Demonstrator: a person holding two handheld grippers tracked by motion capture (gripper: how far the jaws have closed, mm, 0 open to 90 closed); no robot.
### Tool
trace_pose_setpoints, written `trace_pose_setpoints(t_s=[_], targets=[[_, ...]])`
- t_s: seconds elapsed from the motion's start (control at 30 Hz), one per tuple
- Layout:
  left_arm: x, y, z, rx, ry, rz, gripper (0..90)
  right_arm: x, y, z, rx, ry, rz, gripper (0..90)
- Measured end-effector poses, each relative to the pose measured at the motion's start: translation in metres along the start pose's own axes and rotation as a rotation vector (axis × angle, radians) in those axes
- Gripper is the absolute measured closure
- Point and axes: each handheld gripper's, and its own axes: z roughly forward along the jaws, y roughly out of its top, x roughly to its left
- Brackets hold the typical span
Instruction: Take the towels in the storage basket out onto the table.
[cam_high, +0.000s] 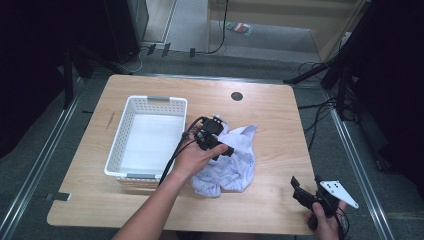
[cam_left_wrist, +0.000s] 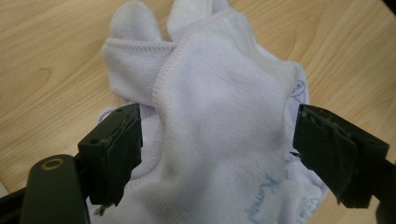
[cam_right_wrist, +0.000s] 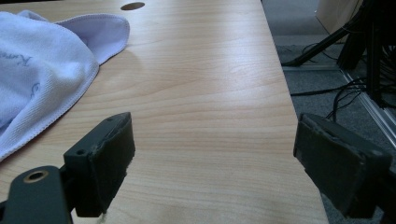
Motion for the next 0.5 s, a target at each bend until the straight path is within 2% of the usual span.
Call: trace_pose_setpoints(t_s=[0.07,0.13,0.2,0.4,0.5], targets=[[0.002,0.000,-0.006,-0.007,0.012,-0.004,15.8,0.000,0.000,0.000,0.000,0.000,0.000,12.6],[0.005,-0.001,-0.013,-0.019,0.006,0.007,16.0,0.000,0.000,0.000,0.001,-0.001,0.000,12.6],[0.007,-0.002,-0.019,-0.038,0.024,0.015,16.7,0.000,0.000,0.000,0.001,-0.001,0.000,12.6],[0.018,-0.006,-0.041,-0.081,0.057,0.004,16.8,0.000,0.000,0.000,0.001,-0.003,0.000,12.6],[0.027,-0.011,-0.051,-0.102,0.052,-0.007,16.8,0.000,0.000,0.000,0.002,-0.003,0.000,12.6]])
